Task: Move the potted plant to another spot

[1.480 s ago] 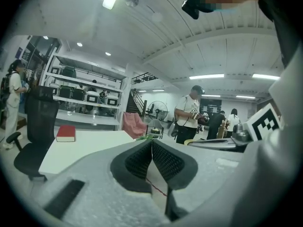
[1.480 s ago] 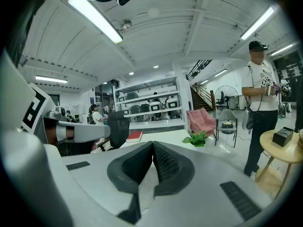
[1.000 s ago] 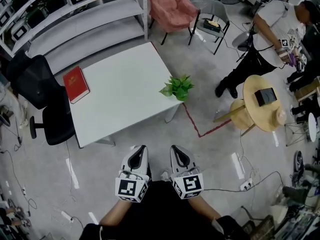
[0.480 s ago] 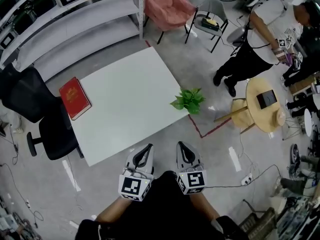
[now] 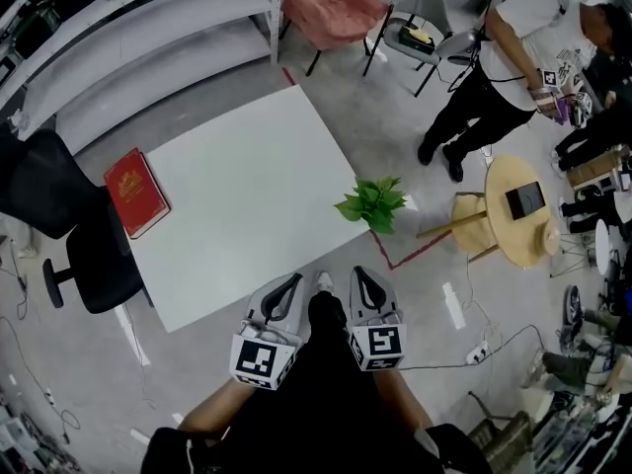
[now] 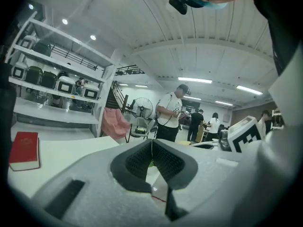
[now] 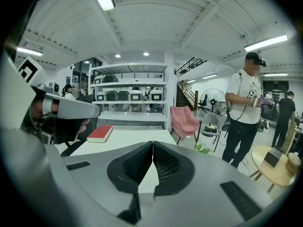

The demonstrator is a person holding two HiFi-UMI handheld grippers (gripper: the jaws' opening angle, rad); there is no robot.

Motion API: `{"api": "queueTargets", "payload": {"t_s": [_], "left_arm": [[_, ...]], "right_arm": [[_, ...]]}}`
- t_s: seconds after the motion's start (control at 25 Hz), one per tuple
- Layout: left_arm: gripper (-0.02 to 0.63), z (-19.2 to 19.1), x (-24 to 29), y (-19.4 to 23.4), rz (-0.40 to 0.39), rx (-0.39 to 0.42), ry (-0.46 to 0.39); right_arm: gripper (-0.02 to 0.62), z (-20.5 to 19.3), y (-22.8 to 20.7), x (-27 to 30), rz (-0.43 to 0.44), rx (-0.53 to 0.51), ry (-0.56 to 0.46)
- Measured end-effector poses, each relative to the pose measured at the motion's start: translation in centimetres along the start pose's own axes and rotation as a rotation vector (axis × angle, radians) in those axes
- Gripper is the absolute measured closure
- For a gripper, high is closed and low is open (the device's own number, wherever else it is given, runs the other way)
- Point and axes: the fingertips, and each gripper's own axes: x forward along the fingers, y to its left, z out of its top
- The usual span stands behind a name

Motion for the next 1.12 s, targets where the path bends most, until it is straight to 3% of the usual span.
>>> {"api": "queueTargets", "payload": {"t_s": [0.56,0.88,1.12], "left_arm": [[0.588,1.8,7.2,0.6,0.088,-0.01,0.017],[0.588,1.3,10.0,1.1,0.1,-0.014,0.032],[0.588,0.6,11.3,1.8,0.112,-0.023,0.067]], "right_arm": [[0.582,-2.7,-6.1,8.3,0.071,-0.041,0.109],[0.581,-6.5,-8.1,11.5,0.077,-0.065,0.252],[0.581,-9.6,-9.3,13.8,0.072,-0.157,0.366]]}}
